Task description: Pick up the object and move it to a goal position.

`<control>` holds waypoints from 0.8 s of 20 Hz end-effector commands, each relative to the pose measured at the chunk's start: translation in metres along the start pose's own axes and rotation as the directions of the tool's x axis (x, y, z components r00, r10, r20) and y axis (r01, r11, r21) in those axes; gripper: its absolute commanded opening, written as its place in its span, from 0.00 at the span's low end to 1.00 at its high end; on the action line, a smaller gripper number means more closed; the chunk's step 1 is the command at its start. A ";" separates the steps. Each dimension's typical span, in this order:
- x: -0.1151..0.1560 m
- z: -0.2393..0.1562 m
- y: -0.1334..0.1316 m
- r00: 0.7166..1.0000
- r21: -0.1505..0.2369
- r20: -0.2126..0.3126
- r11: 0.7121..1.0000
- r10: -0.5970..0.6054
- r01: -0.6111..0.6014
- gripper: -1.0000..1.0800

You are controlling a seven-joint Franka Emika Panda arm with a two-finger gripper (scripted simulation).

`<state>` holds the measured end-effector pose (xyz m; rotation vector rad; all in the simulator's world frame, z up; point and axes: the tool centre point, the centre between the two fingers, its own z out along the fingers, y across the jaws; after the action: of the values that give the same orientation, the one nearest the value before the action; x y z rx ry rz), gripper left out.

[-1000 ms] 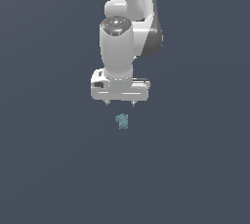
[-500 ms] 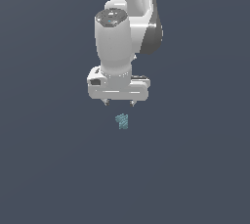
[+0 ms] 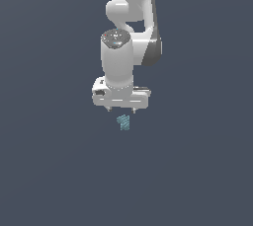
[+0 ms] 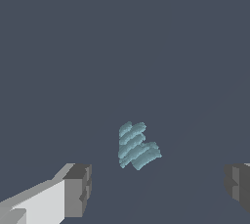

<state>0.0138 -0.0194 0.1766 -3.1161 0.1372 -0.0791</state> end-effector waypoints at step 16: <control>-0.023 0.085 0.001 0.999 -0.024 0.050 1.000 0.009 -0.008 0.96</control>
<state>-0.0048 -0.0165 0.0914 -3.1373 0.1515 0.0010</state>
